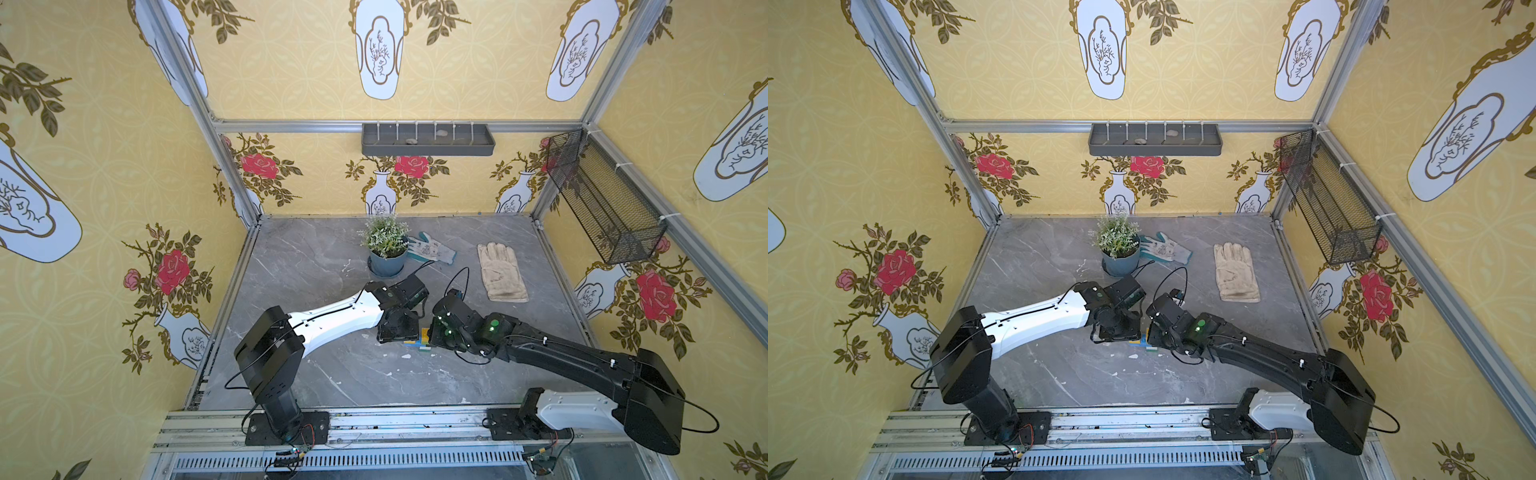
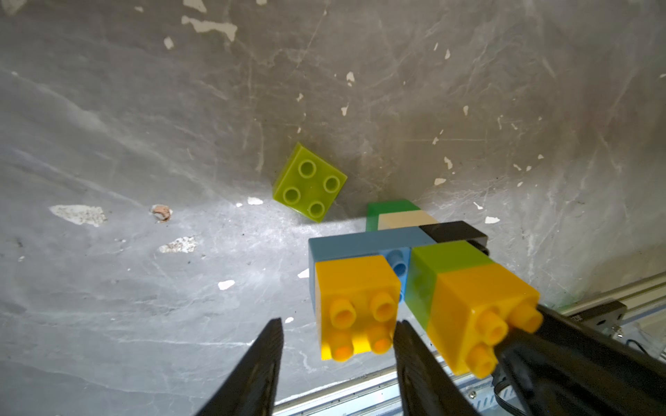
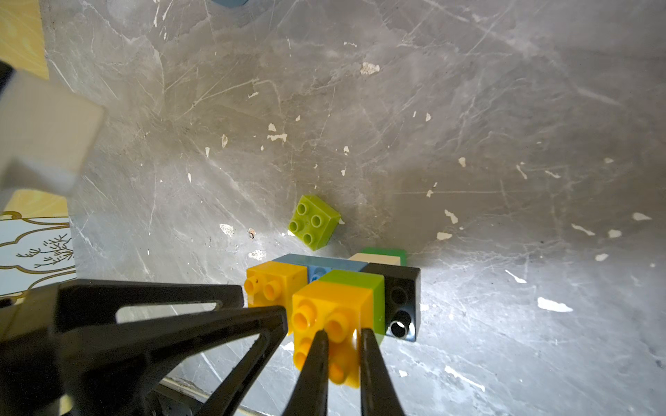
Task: Assemble the number 4 with lego
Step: Assemble the lego brick with the lego brick, then move the lego brick at the center of the board.
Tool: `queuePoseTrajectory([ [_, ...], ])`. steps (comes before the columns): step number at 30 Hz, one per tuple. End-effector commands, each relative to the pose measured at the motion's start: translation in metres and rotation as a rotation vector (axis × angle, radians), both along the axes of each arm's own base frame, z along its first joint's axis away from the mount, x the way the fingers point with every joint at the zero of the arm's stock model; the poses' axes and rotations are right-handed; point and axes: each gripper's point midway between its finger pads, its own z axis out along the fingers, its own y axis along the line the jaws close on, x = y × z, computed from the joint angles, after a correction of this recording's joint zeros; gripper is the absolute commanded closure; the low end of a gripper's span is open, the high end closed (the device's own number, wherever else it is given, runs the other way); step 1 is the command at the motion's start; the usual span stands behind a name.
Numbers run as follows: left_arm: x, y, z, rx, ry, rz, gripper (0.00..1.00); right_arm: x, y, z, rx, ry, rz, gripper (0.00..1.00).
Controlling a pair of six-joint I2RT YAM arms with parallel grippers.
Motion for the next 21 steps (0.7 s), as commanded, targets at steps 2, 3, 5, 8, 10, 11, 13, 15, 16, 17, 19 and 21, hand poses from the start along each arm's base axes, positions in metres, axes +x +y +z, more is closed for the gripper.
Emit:
queuePoseTrajectory([
  [2, 0.011, 0.009, 0.029, -0.008, -0.083, 0.028, 0.41, -0.033, -0.055, -0.036, -0.264, 0.156, 0.012, 0.98],
  [3, 0.012, 0.012, 0.034, -0.009, -0.094, 0.035, 0.4, -0.032, -0.054, -0.035, -0.266, 0.154, 0.015, 0.98],
  [5, 0.015, 0.019, 0.042, -0.013, -0.116, 0.051, 0.4, -0.03, -0.053, -0.032, -0.27, 0.146, 0.016, 0.96],
  [8, 0.016, 0.028, 0.041, -0.019, -0.13, 0.07, 0.41, -0.028, -0.05, -0.028, -0.27, 0.139, 0.022, 0.92],
  [10, 0.016, 0.033, 0.037, -0.021, -0.125, 0.085, 0.42, -0.028, -0.049, -0.026, -0.266, 0.135, 0.023, 0.9],
  [11, 0.015, 0.035, 0.033, -0.019, -0.118, 0.087, 0.43, -0.028, -0.049, -0.026, -0.266, 0.134, 0.023, 0.9],
  [13, 0.014, 0.038, 0.029, -0.019, -0.114, 0.096, 0.43, -0.027, -0.047, -0.022, -0.257, 0.125, 0.026, 0.87],
  [15, 0.012, 0.039, 0.024, -0.033, -0.11, 0.104, 0.43, -0.027, -0.044, -0.017, -0.252, 0.114, 0.033, 0.8],
  [16, 0.011, 0.039, 0.022, -0.042, -0.105, 0.11, 0.44, -0.026, -0.042, -0.015, -0.252, 0.109, 0.039, 0.77],
  [17, 0.011, 0.04, 0.02, -0.05, -0.102, 0.116, 0.44, -0.025, -0.04, -0.013, -0.254, 0.103, 0.046, 0.75],
  [19, 0.011, 0.041, 0.015, -0.06, -0.094, 0.131, 0.45, -0.024, -0.038, -0.011, -0.263, 0.1, 0.053, 0.72],
  [21, 0.01, 0.042, 0.012, -0.067, -0.093, 0.138, 0.45, -0.024, -0.037, -0.011, -0.273, 0.099, 0.057, 0.7],
])
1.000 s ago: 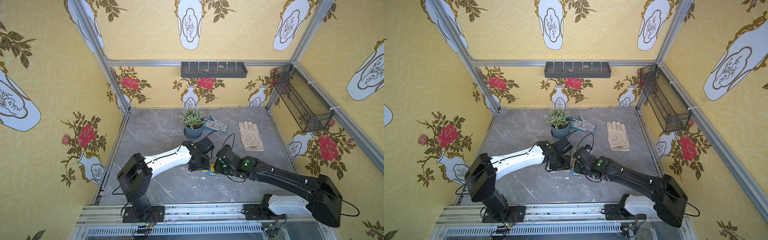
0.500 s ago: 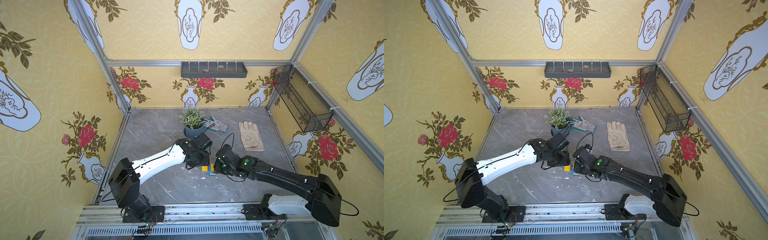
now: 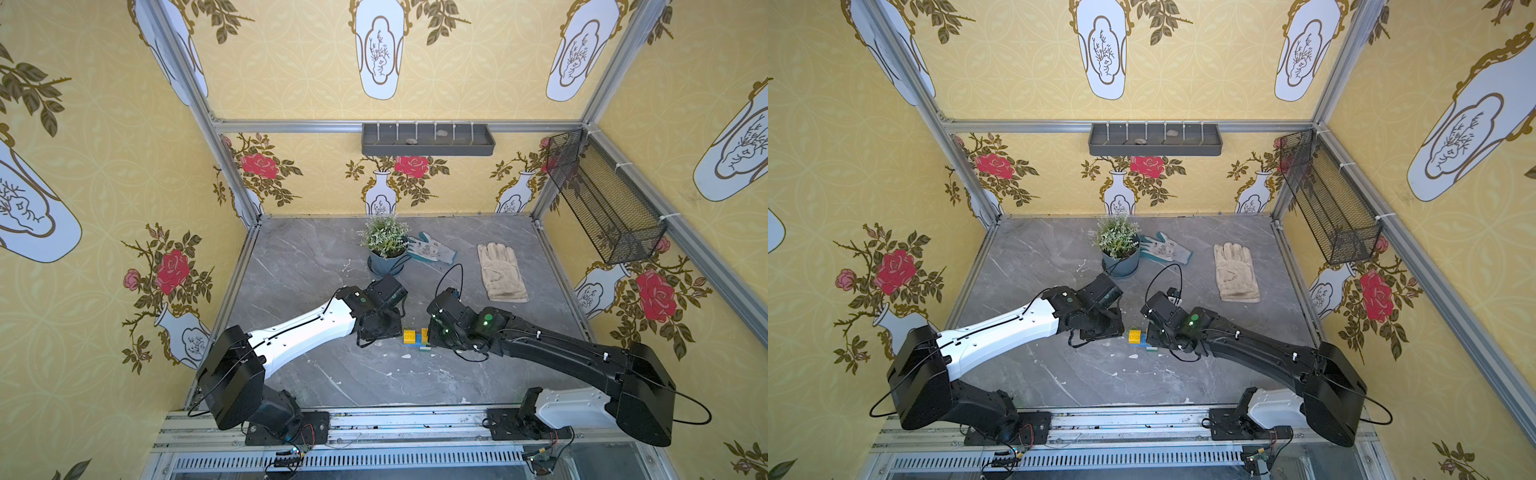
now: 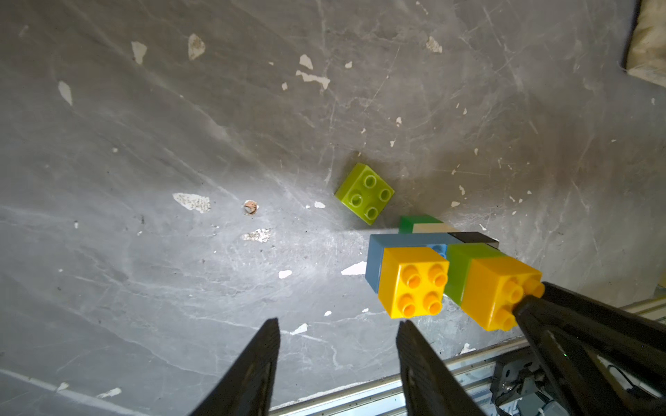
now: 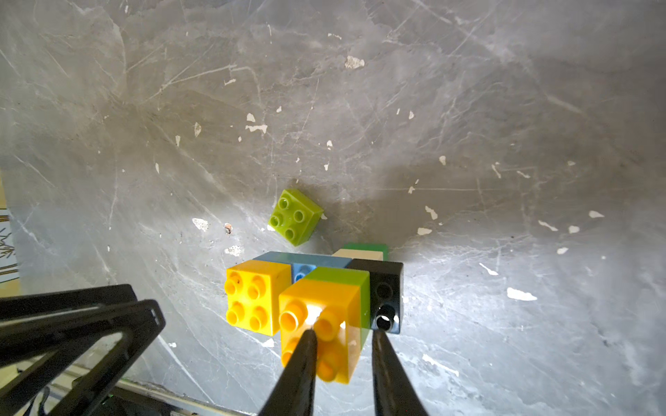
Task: Assemble the number 4 with lego
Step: Move the lego brick at the center of the board.
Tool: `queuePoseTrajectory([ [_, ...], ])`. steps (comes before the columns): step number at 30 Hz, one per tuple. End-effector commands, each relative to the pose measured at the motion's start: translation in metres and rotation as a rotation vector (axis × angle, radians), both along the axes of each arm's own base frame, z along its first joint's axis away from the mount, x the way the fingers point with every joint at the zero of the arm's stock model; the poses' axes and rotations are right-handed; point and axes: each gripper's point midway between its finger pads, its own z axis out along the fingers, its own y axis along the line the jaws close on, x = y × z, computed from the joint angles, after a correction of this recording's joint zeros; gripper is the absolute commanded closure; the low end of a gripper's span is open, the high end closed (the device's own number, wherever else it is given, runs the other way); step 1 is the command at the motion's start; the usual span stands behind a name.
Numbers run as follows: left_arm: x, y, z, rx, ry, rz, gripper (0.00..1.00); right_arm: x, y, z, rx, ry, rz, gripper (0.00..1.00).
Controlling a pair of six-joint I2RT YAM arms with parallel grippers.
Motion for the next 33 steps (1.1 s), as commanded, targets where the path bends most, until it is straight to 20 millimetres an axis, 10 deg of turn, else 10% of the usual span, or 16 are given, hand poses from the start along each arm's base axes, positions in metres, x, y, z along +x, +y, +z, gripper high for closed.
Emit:
queuePoseTrajectory([
  [1, 0.003, -0.004, -0.004, -0.037, -0.004, 0.022, 0.46, -0.021, -0.038, -0.019, -0.193, 0.088, 0.018, 0.7],
  [12, 0.003, 0.003, -0.03, -0.073, 0.029, 0.065, 0.49, -0.014, -0.026, 0.004, -0.185, 0.039, 0.039, 0.32],
  [29, 0.006, -0.022, -0.036, -0.158, 0.041, 0.022, 0.53, -0.007, -0.015, 0.016, -0.203, 0.012, 0.058, 0.33],
  [33, 0.016, -0.003, -0.042, -0.091, 0.043, 0.061, 0.53, -0.005, -0.014, 0.021, -0.205, 0.0, 0.057, 0.34],
])
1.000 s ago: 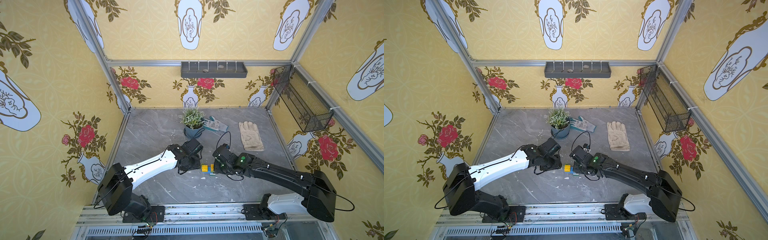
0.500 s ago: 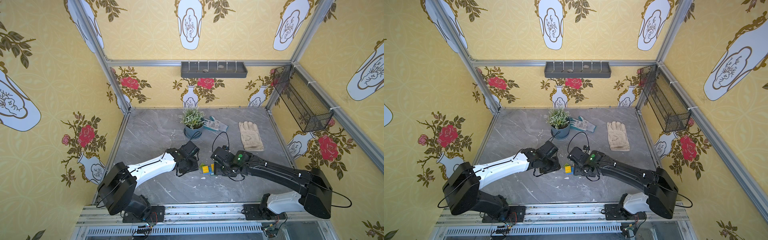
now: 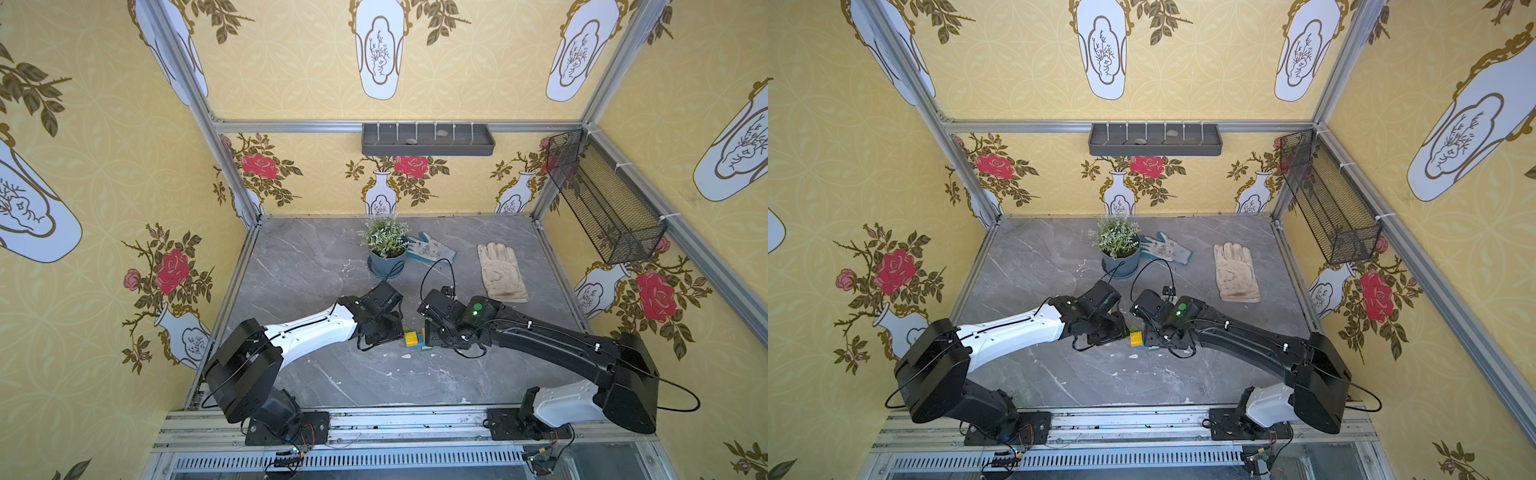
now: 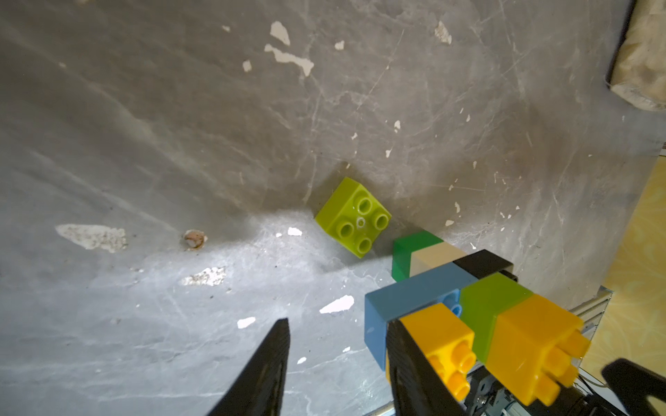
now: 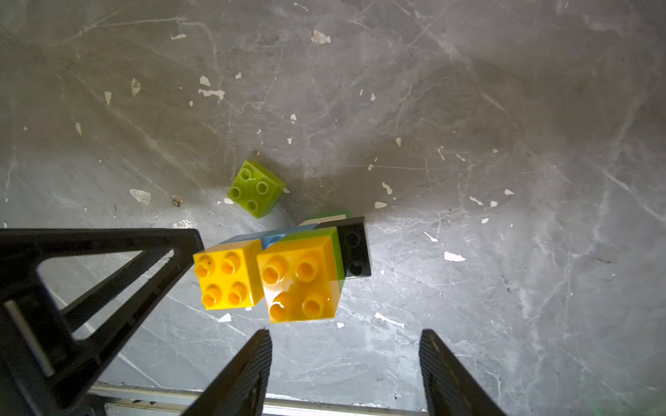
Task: Assemble the number 4 with lego
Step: Move the lego brick at the center of the board.
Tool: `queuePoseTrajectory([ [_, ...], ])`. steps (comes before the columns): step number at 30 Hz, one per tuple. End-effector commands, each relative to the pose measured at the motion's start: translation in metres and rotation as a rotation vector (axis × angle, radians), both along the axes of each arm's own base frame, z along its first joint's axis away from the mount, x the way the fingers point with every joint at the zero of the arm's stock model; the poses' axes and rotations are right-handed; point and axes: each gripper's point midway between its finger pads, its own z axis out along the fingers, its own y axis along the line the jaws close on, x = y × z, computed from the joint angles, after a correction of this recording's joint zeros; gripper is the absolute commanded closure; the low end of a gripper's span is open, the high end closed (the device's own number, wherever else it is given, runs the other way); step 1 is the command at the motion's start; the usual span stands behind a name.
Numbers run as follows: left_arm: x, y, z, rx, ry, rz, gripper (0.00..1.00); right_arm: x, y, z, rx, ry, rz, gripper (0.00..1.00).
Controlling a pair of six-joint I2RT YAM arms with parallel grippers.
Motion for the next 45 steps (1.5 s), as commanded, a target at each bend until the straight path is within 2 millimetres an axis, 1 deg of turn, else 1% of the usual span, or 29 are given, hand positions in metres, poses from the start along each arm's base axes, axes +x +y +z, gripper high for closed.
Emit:
queuePoseTrajectory([
  [1, 0.011, 0.016, -0.005, 0.046, -0.009, 0.031, 0.54, 0.003, -0.005, 0.003, -0.026, -0.022, -0.004, 0.34],
  [2, 0.013, 0.018, -0.006, 0.045, -0.011, 0.037, 0.55, 0.003, -0.006, 0.004, -0.024, -0.022, -0.007, 0.34],
  [5, 0.023, 0.012, -0.003, 0.045, -0.031, 0.0, 0.55, 0.001, -0.008, 0.005, -0.014, -0.025, -0.014, 0.34],
  [9, 0.034, -0.005, -0.001, 0.012, -0.031, -0.051, 0.55, 0.003, -0.014, 0.01, -0.017, -0.032, -0.031, 0.34],
  [12, 0.042, -0.015, -0.002, -0.038, -0.017, -0.046, 0.52, 0.003, -0.014, 0.013, -0.013, -0.032, -0.037, 0.34],
  [14, 0.044, -0.017, -0.007, -0.064, 0.022, -0.024, 0.5, 0.003, -0.016, 0.015, -0.019, -0.029, -0.042, 0.34],
  [15, 0.046, -0.017, -0.008, -0.069, 0.03, -0.01, 0.48, 0.003, -0.016, 0.016, -0.017, -0.029, -0.045, 0.34],
  [18, 0.052, -0.016, -0.01, -0.035, 0.035, 0.013, 0.44, 0.002, -0.017, 0.018, -0.019, -0.028, -0.056, 0.34],
  [21, 0.059, -0.021, -0.013, -0.031, 0.048, 0.013, 0.43, 0.002, -0.018, 0.018, -0.019, -0.025, -0.066, 0.34],
  [24, 0.056, -0.025, -0.022, 0.002, 0.108, -0.017, 0.43, 0.001, -0.022, 0.019, -0.028, -0.026, -0.081, 0.34],
  [26, 0.049, -0.019, -0.027, 0.031, 0.15, -0.008, 0.43, 0.0, -0.024, 0.021, -0.027, -0.025, -0.09, 0.34],
  [29, 0.043, 0.002, -0.033, 0.07, 0.183, 0.061, 0.42, -0.001, -0.027, 0.021, -0.026, -0.027, -0.096, 0.34],
  [31, 0.039, 0.013, -0.036, 0.054, 0.226, 0.12, 0.42, -0.002, -0.029, 0.021, -0.032, -0.025, -0.098, 0.34],
  [33, 0.035, 0.016, -0.031, 0.004, 0.245, 0.156, 0.43, -0.001, -0.027, 0.021, -0.028, -0.025, -0.09, 0.34],
  [35, 0.031, 0.019, -0.025, -0.017, 0.234, 0.172, 0.42, 0.0, -0.018, 0.017, -0.017, -0.009, -0.055, 0.34],
  [37, 0.027, 0.025, -0.02, -0.022, 0.213, 0.189, 0.41, 0.002, -0.009, 0.016, -0.033, -0.002, -0.016, 0.31],
  [41, 0.021, 0.053, -0.015, 0.0, 0.148, 0.254, 0.4, 0.004, 0.015, 0.014, -0.02, -0.006, 0.088, 0.3],
  [43, 0.018, 0.059, -0.014, -0.02, 0.135, 0.269, 0.4, 0.007, 0.02, 0.009, -0.033, -0.004, 0.104, 0.3],
  [45, 0.013, 0.064, -0.014, -0.03, 0.128, 0.276, 0.41, 0.011, 0.022, 0.005, -0.06, -0.01, 0.106, 0.32],
])
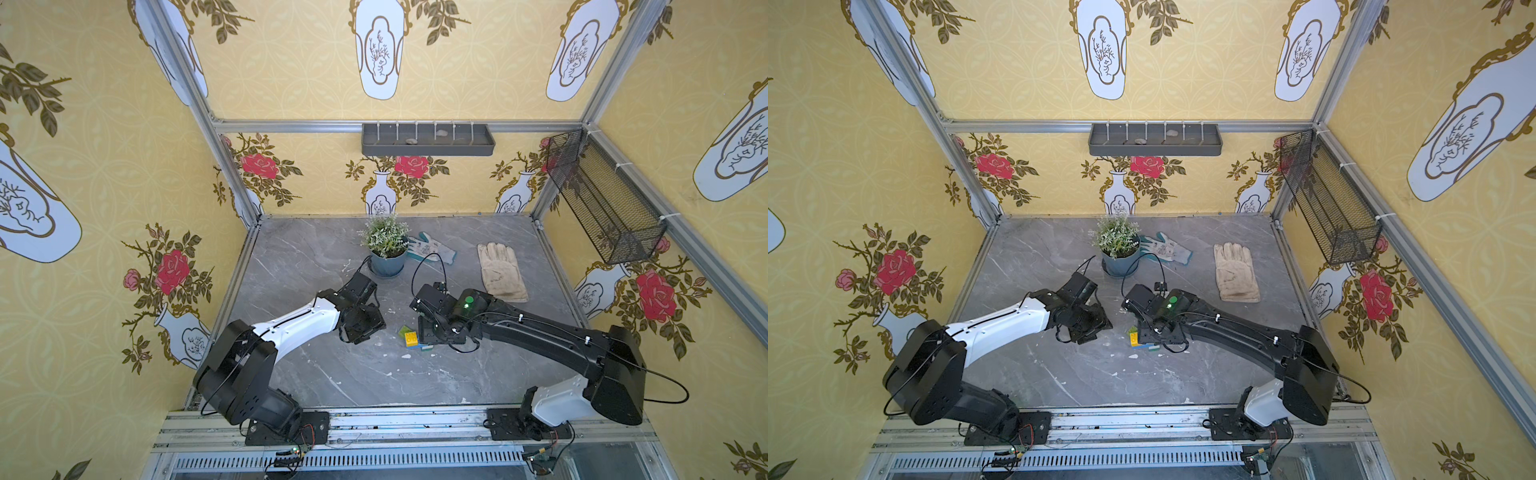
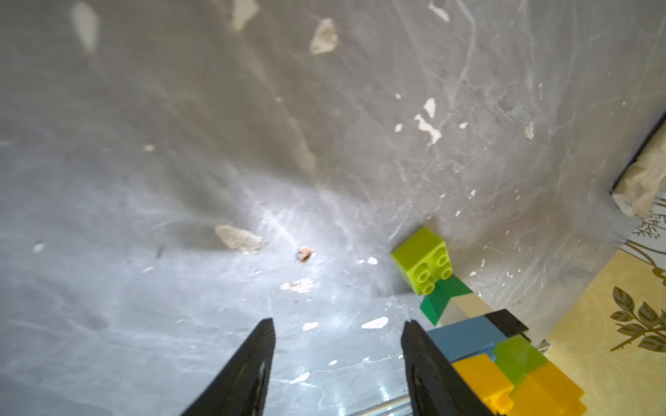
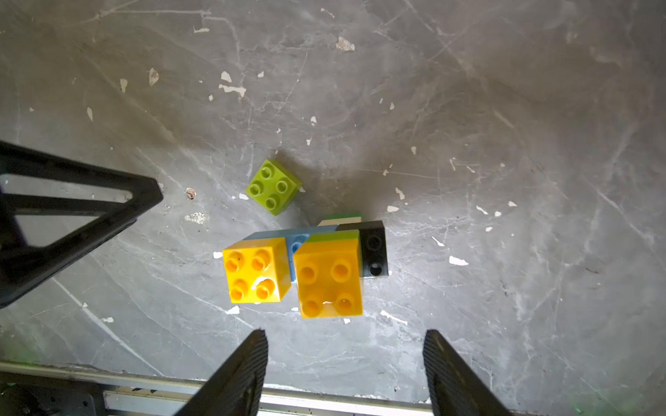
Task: Assemble the number 4 with lego
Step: Move the lego brick at the center of the board.
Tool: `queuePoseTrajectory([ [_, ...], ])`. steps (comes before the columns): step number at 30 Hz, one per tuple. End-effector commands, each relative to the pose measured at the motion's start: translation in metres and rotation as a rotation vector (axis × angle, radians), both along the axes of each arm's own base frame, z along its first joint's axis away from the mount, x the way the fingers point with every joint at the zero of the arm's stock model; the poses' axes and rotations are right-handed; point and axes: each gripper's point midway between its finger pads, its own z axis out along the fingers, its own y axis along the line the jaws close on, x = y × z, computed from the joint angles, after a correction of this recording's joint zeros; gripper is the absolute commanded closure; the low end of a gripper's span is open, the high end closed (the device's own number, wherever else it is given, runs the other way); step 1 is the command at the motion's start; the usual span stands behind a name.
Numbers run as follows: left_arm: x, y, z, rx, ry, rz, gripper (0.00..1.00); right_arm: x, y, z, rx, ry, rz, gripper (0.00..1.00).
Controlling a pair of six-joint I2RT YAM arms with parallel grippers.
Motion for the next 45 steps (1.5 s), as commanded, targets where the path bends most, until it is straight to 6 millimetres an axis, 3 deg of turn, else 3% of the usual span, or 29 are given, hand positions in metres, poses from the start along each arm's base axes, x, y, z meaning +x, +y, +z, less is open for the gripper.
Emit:
queuePoseTrajectory([
  [1, -0.001, 0.006, 0.0, -0.01, -0.026, 0.033, 0.42, 0.007, 0.007, -0.003, -0.025, -0.021, 0.039, 0.33],
  [10, -0.01, 0.008, -0.005, -0.021, -0.012, 0.016, 0.44, 0.014, 0.01, -0.024, -0.089, -0.009, 0.041, 0.49],
  [21, -0.011, 0.005, -0.005, -0.036, -0.009, 0.008, 0.45, 0.016, -0.004, -0.038, -0.138, 0.012, 0.01, 0.7],
  [27, -0.004, -0.018, 0.008, -0.064, -0.052, -0.035, 0.41, 0.019, -0.027, -0.042, -0.159, 0.019, -0.05, 0.7],
  [31, -0.002, -0.042, 0.004, -0.087, -0.066, -0.094, 0.41, 0.018, -0.034, -0.041, -0.151, 0.023, -0.073, 0.68],
  [35, 0.0, -0.066, 0.001, -0.087, -0.118, -0.209, 0.41, 0.017, -0.034, -0.041, -0.128, 0.02, -0.085, 0.51],
  [39, 0.0, -0.065, -0.004, 0.004, -0.147, -0.296, 0.43, 0.02, -0.03, -0.034, -0.103, 0.009, -0.092, 0.43],
  [45, 0.005, -0.062, 0.001, 0.075, -0.229, -0.435, 0.44, 0.019, -0.03, -0.031, -0.089, 0.008, -0.094, 0.44],
])
